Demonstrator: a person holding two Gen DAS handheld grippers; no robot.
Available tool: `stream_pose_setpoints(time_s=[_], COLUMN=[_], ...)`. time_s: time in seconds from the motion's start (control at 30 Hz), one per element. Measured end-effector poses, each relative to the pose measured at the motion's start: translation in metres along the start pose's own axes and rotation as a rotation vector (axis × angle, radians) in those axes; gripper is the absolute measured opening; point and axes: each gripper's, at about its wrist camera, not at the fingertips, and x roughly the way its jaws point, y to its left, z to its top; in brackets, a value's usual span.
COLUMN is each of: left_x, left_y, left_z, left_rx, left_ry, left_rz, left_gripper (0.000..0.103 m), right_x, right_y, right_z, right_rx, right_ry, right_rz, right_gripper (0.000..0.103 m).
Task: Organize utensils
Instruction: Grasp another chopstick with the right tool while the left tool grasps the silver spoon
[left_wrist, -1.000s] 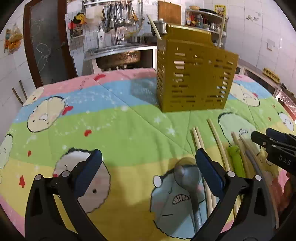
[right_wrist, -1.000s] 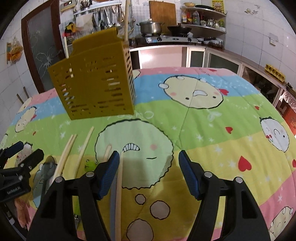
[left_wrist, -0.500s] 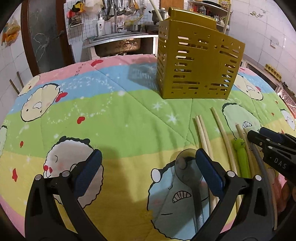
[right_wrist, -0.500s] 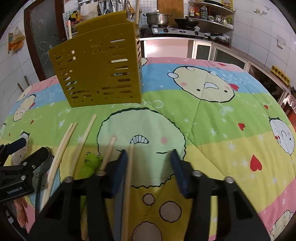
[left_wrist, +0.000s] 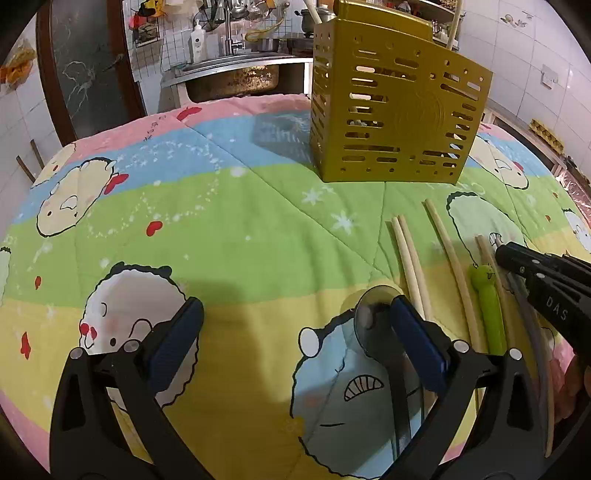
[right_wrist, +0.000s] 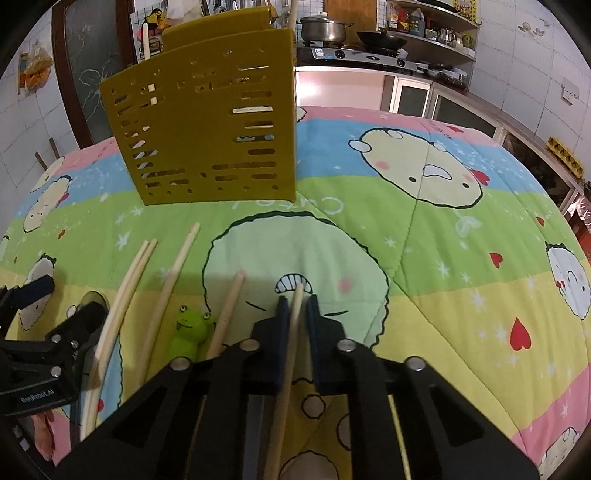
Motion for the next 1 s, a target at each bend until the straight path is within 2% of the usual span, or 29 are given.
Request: stream_pose_setpoints(time_s=[0.3, 0.43, 0.87, 0.97, 1.0], left_x=[-0.003, -0.002, 0.002, 0.003, 0.002], left_y=[-0.010, -0.015, -0.019, -0.019, -0.021], left_z=[-0.002, -0.003, -0.003, 0.000, 0.000], left_rx=[0.018, 0.034, 0.004, -0.001, 0.007], left_ry=[0.007, 0.012, 0.056, 0.064, 0.065], left_rz=[-0.001, 0.023, 0.021, 0.008, 0.001], left_gripper=[0.097, 0.097, 0.096, 0.088, 0.081], right_x=[-0.009, -0.010, -0.007, -0.007, -0.007], right_y=[-0.002, -0.005, -0.009, -0.008, -0.008], right_z=[-0.006, -0.008, -0.007, -0.006, -0.005], right_rx=[-0.004, -0.001, 0.025, 0.019, 0.018], right_ry=[-0.012, -0.008, 0.006, 0.008, 0.006], right_rz=[-0.002, 0.002, 0.008, 0.000, -0.001], right_gripper=[0.007, 0.007, 0.007, 0.007, 0.007])
